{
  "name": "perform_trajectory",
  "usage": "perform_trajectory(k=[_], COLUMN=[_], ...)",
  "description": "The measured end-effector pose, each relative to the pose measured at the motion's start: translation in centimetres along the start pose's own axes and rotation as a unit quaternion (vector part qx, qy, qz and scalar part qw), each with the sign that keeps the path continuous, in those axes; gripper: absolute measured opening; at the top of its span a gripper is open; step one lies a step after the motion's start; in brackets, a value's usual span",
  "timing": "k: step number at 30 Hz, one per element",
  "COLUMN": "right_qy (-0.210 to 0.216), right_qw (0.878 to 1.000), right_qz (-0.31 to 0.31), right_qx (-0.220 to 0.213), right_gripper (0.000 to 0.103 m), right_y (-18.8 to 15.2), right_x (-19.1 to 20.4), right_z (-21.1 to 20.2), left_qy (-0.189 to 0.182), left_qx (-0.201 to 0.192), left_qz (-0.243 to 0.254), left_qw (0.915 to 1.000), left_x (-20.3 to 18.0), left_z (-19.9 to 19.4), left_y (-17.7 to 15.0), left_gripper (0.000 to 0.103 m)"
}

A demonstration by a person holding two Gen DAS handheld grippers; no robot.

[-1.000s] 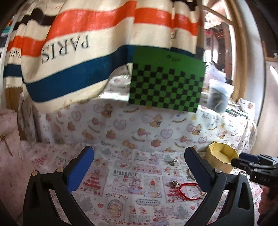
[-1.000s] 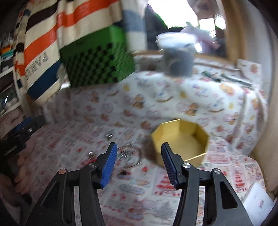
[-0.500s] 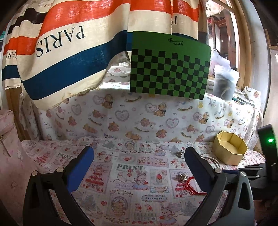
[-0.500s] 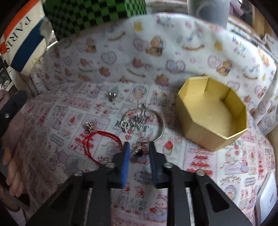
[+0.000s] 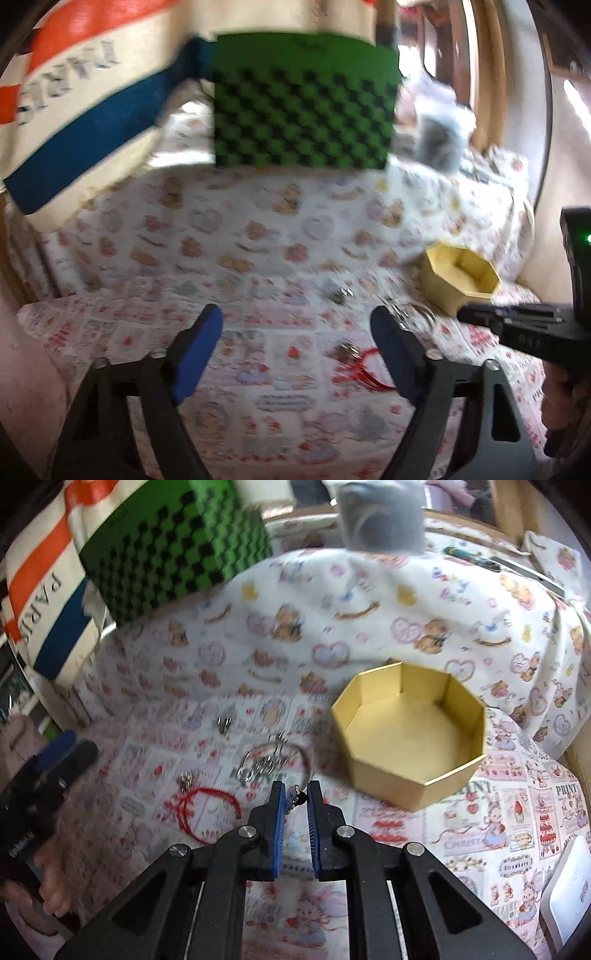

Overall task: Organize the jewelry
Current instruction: 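Grasp the dark ring with the right gripper while the left grasps a small charm, then carry both items into the yellow box and open both grippers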

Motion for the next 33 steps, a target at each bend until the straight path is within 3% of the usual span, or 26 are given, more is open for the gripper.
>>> perform_trajectory(k=[4, 6, 8, 11, 17, 23, 29, 33], right_qy=[0.002, 0.003, 0.006, 0.007, 0.007, 0.015, 0.037, 0.037], right_qw=[1.000, 1.000, 1.000, 1.000, 0.999, 0.998, 0.992, 0.989], right_qz=[0.010, 0.010, 0.014, 0.017, 0.021, 0.038, 0.069, 0.095], right_qx=[-0.006, -0.008, -0.010, -0.018, -0.036, -0.054, -0.102, -0.104], right_gripper=[0.013, 0.013, 0.013, 0.013, 0.013, 0.013, 0.013, 0.013], right_y=[0.3, 0.2, 0.1, 0.1, 0.2, 0.5, 1.5, 2.0], right_x=[-1.0, -1.5, -1.8, -2.1, -2.6, -3.7, -6.1, -8.4], right_z=[-0.4, -0.6, -0.9, -1.0, -2.4, -3.7, -6.2, -5.8], left_qy=[-0.018, -0.022, -0.033, -0.039, -0.050, -0.061, -0.117, -0.171], left_qx=[0.078, 0.113, 0.147, 0.173, 0.174, 0.149, 0.096, 0.090], left_qz=[0.014, 0.005, -0.005, -0.021, -0.040, -0.042, -0.020, -0.012], left_qw=[0.9967, 0.9933, 0.9886, 0.9839, 0.9827, 0.9861, 0.9883, 0.9811], left_x=[-2.4, -3.0, -3.4, -3.3, -2.9, -2.0, -5.0, -8.3], left_z=[3.0, 4.9, 6.7, 8.6, 8.9, 5.7, 1.0, 2.2], left_y=[1.5, 1.5, 1.4, 0.8, 0.0, 0.5, 4.0, 6.4], left_gripper=[0.057, 0.041, 0.031, 0.016, 0.010, 0.010, 0.010, 0.010])
Point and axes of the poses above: each gripper's, at about its wrist camera, not at the fingertips, and z roughly the way its jaws point, x to its left, y to its top, the point moved 3 cm from there along z, roughly the way its jaws point, and after that the axes turned 12 degrees about x, right-handed, at the moved point
